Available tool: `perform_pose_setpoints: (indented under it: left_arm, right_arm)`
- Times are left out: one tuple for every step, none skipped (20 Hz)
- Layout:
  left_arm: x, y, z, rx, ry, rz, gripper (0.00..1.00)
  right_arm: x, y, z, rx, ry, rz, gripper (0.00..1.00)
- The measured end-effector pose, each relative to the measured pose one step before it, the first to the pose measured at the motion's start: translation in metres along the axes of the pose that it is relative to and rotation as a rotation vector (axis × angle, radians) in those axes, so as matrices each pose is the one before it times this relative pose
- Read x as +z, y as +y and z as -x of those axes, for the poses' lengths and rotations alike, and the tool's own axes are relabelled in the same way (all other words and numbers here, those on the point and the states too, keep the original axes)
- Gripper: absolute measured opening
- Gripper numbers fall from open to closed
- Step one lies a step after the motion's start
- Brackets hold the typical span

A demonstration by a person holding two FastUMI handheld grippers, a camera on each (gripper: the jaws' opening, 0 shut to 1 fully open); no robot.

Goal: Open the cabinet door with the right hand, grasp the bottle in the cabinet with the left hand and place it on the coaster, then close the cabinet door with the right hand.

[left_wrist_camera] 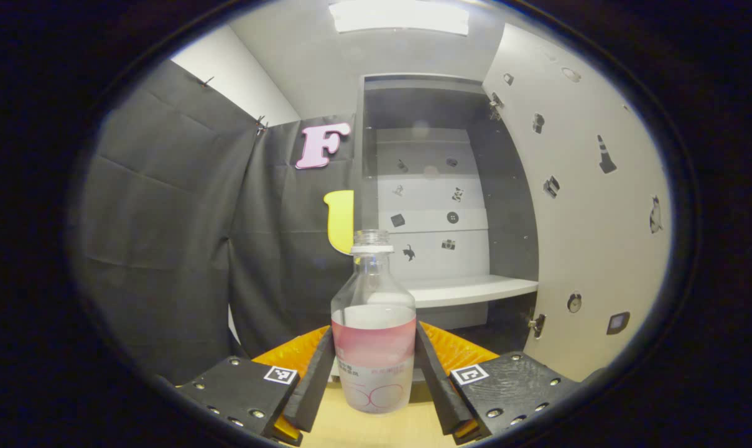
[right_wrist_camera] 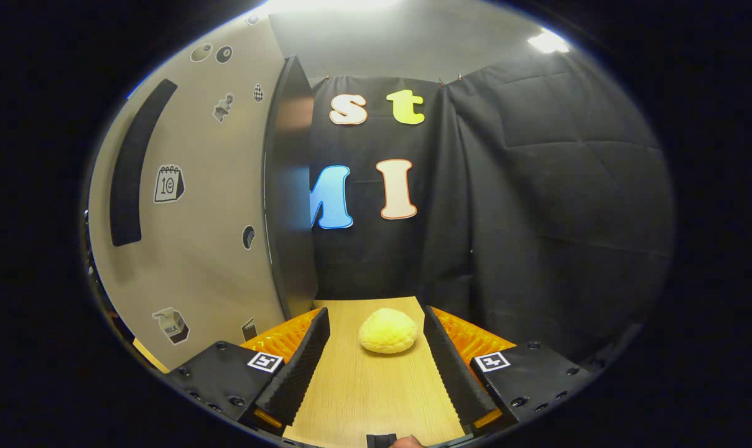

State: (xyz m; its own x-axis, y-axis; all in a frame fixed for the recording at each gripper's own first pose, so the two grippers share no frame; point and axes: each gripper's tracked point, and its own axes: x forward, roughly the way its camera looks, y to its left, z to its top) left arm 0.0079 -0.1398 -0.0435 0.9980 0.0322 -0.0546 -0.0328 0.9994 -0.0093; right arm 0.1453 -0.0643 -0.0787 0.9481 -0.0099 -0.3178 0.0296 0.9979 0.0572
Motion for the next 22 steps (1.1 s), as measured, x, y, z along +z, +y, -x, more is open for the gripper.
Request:
perform_pose_setpoints:
  left_arm:
    - [-0.00845,0.00510,0.00877,0.01016,0.00319,0.00766,0.74]
    - [-0.00894,0.00503,0.00699,0.00990,0.00372,0.00814,0.74]
    - [-0.01164,0.00577,0.00377,0.00747,0.00151,0.00974,0.74]
    - [-0.00939,0.00552,0.00473,0.01005,0.00207,0.00536,0.73]
    - [-0.01148,0.00428,0.00557,0.00955,0.00142,0.00467,0.73]
    - [-0.01246,0.00491,0.00416,0.01316,0.01110,0.00058,0.73]
    - [-0.01341,0.00424,0.00555,0.01084,0.00962,-0.00015,0.73]
    - [-0.01014,0.00123,0.00437,0.00221,0.00857,0.00424,0.75]
    - [-0.00983,0.00181,0.00548,0.00188,0.01121,0.00590,0.74]
    - [-0.00807,0.00048,0.00424,0.00030,0.00585,0.00490,0.75]
    - [-0.00556,-0.00030,0.00328,-0.00106,0.00263,0.00369,0.75]
    - [-0.00445,0.00005,0.00233,-0.00098,0.00045,0.00355,0.74]
    - [-0.00522,-0.00119,0.00203,-0.00422,0.00115,0.00442,0.73]
    - [-0.00484,-0.00184,0.00165,-0.00437,0.00190,0.00681,0.73]
    - [-0.00675,-0.00094,-0.00068,-0.00305,0.00587,0.00434,0.74]
    - [-0.00595,-0.00058,-0.00073,0.00018,0.00794,0.00116,0.75]
    - [-0.00724,0.00188,-0.00038,0.00433,0.00822,-0.00074,0.74]
    - [-0.00555,-0.00016,-0.00063,0.00341,0.00604,0.00097,0.73]
    - [-0.00567,0.00049,0.00097,0.00261,0.00564,0.00347,0.73]
    - [-0.00592,0.00066,0.00021,0.00231,0.00669,0.00504,0.73]
    - [-0.00806,0.00009,-0.00003,0.00211,0.01007,0.00520,0.74]
    - [-0.00727,0.00049,-0.00084,0.00238,0.01058,0.00186,0.74]
  right_arm:
    - [-0.00142,0.00096,0.00025,0.00315,-0.00288,-0.00091,0.96]
    - [-0.00330,0.00157,0.00057,0.00407,-0.00007,-0.00183,0.96]
    - [-0.00265,0.00173,0.00063,0.00542,0.00129,0.00088,0.96]
    - [-0.00425,0.00101,-0.00090,0.00249,0.00199,0.00657,0.96]
    - [-0.00344,-0.00095,-0.00024,-0.00096,0.00271,0.00839,0.96]
    - [-0.00484,0.00048,-0.00097,0.00115,0.00432,0.00674,0.96]
    - [-0.00553,0.00197,-0.00086,0.00660,0.00937,0.00435,0.96]
    - [-0.00654,0.00138,-0.00069,0.00569,0.00991,0.00504,0.96]
    - [-0.00581,0.00086,-0.00025,0.00171,0.00878,0.00515,0.96]
    - [-0.00663,-0.00037,0.00010,0.00057,0.00837,0.00312,0.96]
    - [-0.00630,-0.00043,0.00086,0.00085,0.00946,0.00021,0.96]
    - [-0.00643,0.00110,-0.00056,0.00008,0.01115,-0.00328,0.96]
    - [-0.00462,-0.00002,0.00064,-0.00014,0.01064,-0.00564,0.96]
    - [-0.00366,0.00065,0.00042,-0.00029,0.00676,-0.00532,0.96]
    - [-0.00167,-0.00013,0.00026,-0.00359,0.00354,-0.00242,0.96]
    - [-0.00127,-0.00056,0.00012,-0.00312,0.00113,0.00142,0.96]
    - [-0.00009,-0.00030,0.00014,-0.00393,0.00004,0.00508,0.96]
    - [-0.00003,0.00000,0.00011,-0.00374,-0.00147,0.00711,0.93]
    - [0.00013,-0.00028,-0.00013,-0.00453,-0.00032,0.00759,0.93]
    - [-0.00076,-0.00028,-0.00013,-0.00161,0.00082,0.00338,0.96]
    - [-0.00149,0.00092,-0.00050,0.00220,0.00621,-0.00010,0.93]
    - [-0.00216,0.00161,-0.00085,0.00232,0.00731,-0.00106,0.96]
